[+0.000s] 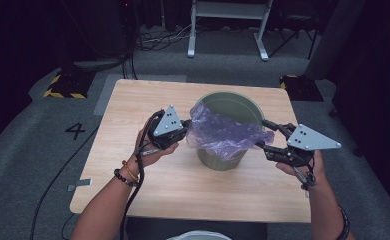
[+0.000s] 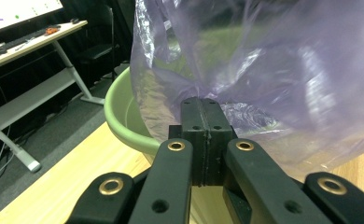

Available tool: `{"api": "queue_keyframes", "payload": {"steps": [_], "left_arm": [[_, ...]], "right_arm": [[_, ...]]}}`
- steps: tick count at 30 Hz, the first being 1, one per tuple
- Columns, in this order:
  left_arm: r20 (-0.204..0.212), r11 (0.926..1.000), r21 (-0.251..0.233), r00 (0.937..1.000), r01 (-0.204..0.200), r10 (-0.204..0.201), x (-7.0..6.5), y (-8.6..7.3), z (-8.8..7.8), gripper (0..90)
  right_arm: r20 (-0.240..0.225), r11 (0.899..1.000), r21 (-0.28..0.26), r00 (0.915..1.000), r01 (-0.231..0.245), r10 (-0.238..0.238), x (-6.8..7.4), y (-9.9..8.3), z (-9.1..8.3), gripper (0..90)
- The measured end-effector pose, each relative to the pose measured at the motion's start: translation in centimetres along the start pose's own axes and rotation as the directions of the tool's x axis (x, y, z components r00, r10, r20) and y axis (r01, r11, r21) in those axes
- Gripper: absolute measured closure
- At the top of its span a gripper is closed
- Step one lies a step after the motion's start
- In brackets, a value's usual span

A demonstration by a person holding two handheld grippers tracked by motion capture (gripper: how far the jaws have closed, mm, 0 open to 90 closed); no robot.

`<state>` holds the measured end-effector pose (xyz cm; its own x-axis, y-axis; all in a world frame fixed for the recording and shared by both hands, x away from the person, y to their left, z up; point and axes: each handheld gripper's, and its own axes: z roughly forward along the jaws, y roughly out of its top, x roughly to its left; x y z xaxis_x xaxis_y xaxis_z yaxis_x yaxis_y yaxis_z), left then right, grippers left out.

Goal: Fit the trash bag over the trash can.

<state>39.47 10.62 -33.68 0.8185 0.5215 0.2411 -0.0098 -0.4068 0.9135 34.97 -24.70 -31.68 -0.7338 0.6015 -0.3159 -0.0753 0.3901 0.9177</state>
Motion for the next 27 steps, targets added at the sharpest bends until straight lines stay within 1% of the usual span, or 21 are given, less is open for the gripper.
{"api": "queue_keyframes", "payload": {"steps": [1, 3, 4, 5, 6, 8, 10, 12, 15, 16, 17, 19, 21, 22, 23, 25, 26, 27], "left_arm": [[0.001, 1.0000, 0.004, 1.0000, 0.001, -0.001, 0.1, -0.1, 0.1, 89.9], [-0.006, 0.9999, 0.015, 1.0000, 0.006, -0.006, 0.2, -0.3, 0.4, 90.0], [-0.004, 0.9998, 0.021, 1.0000, 0.006, -0.006, 0.3, -0.4, 0.4, 90.0], [-0.004, 0.9996, 0.027, 0.9999, 0.013, -0.013, 0.5, -0.6, 0.5, 90.0], [-0.006, 0.9993, 0.032, 0.9998, 0.022, -0.021, 0.6, -0.7, 0.6, 90.0], [0.003, 0.9985, 0.039, 0.9993, 0.037, -0.037, 0.9, -1.1, 0.8, 90.0], [0.004, 0.9977, 0.053, 0.9991, 0.043, -0.043, 1.2, -1.4, 0.9, 90.0], [0.004, 0.9967, 0.062, 0.9986, 0.053, -0.053, 1.3, -1.6, 1.0, 90.0], [0.005, 0.9954, 0.075, 0.9982, 0.060, -0.060, 1.5, -2.1, 1.2, 90.0], [0.007, 0.9950, 0.078, 0.9980, 0.062, -0.063, 1.5, -2.2, 1.2, 90.0], [0.008, 0.9945, 0.082, 0.9978, 0.065, -0.066, 1.6, -2.4, 1.2, 90.0], [0.009, 0.9935, 0.087, 0.9972, 0.073, -0.074, 1.6, -2.7, 1.2, 90.0], [0.009, 0.9932, 0.088, 0.9970, 0.076, -0.077, 1.6, -3.1, 1.0, 90.0], [0.010, 0.9931, 0.088, 0.9968, 0.078, -0.079, 1.6, -3.2, 0.9, 90.0], [0.012, 0.9930, 0.089, 0.9968, 0.077, -0.079, 1.6, -3.4, 0.7, 90.0], [0.010, 0.9923, 0.090, 0.9963, 0.084, -0.085, 1.6, -3.8, 0.4, 90.0], [0.009, 0.9919, 0.092, 0.9960, 0.088, -0.089, 1.6, -4.1, 0.3, 90.0], [0.008, 0.9911, 0.097, 0.9957, 0.091, -0.092, 1.6, -4.3, 0.1, 90.0]], "right_arm": [[-0.003, 1.000, 0.005, 1.0000, -0.001, 0.001, -0.1, -0.1, 0.1, 68.7], [-0.021, 0.999, 0.025, 0.9987, -0.046, 0.046, -0.6, -0.4, 0.5, 85.3], [-0.025, 0.997, 0.024, 0.9971, -0.071, 0.072, -0.9, -0.6, 0.5, 88.5], [-0.025, 0.995, 0.024, 0.9949, -0.097, 0.098, -1.2, -0.7, 0.6, 89.5], [-0.007, 0.991, 0.027, 0.9912, -0.132, 0.132, -1.7, -1.0, 0.6, 89.8], [0.021, 0.979, 0.035, 0.9797, -0.200, 0.199, -2.7, -1.5, 0.8, 89.9], [0.045, 0.965, 0.047, 0.9652, -0.260, 0.258, -3.5, -2.0, 1.0, 89.9], [0.083, 0.947, 0.065, 0.9473, -0.315, 0.310, -4.5, -2.7, 1.4, 89.9], [0.136, 0.928, 0.085, 0.9266, -0.364, 0.351, -5.7, -3.8, 2.0, 89.9], [0.149, 0.918, 0.086, 0.9158, -0.388, 0.373, -6.2, -4.3, 2.2, 89.9], [0.155, 0.912, 0.091, 0.9098, -0.401, 0.385, -6.5, -4.7, 2.3, 89.9], [0.186, 0.901, 0.098, 0.8975, -0.422, 0.400, -7.2, -5.5, 2.6, 89.9], [0.196, 0.888, 0.097, 0.8831, -0.450, 0.426, -7.7, -6.4, 2.8, 89.9], [0.201, 0.885, 0.102, 0.8804, -0.455, 0.429, -7.9, -6.7, 2.9, 89.8], [0.208, 0.880, 0.107, 0.8758, -0.463, 0.436, -7.9, -7.0, 2.9, 89.8], [0.208, 0.873, 0.110, 0.8697, -0.475, 0.447, -8.0, -7.5, 3.0, 89.8], [0.210, 0.873, 0.111, 0.8697, -0.475, 0.447, -8.0, -7.7, 3.0, 89.8], [0.211, 0.870, 0.115, 0.8676, -0.479, 0.450, -8.0, -7.9, 2.9, 89.8]]}}
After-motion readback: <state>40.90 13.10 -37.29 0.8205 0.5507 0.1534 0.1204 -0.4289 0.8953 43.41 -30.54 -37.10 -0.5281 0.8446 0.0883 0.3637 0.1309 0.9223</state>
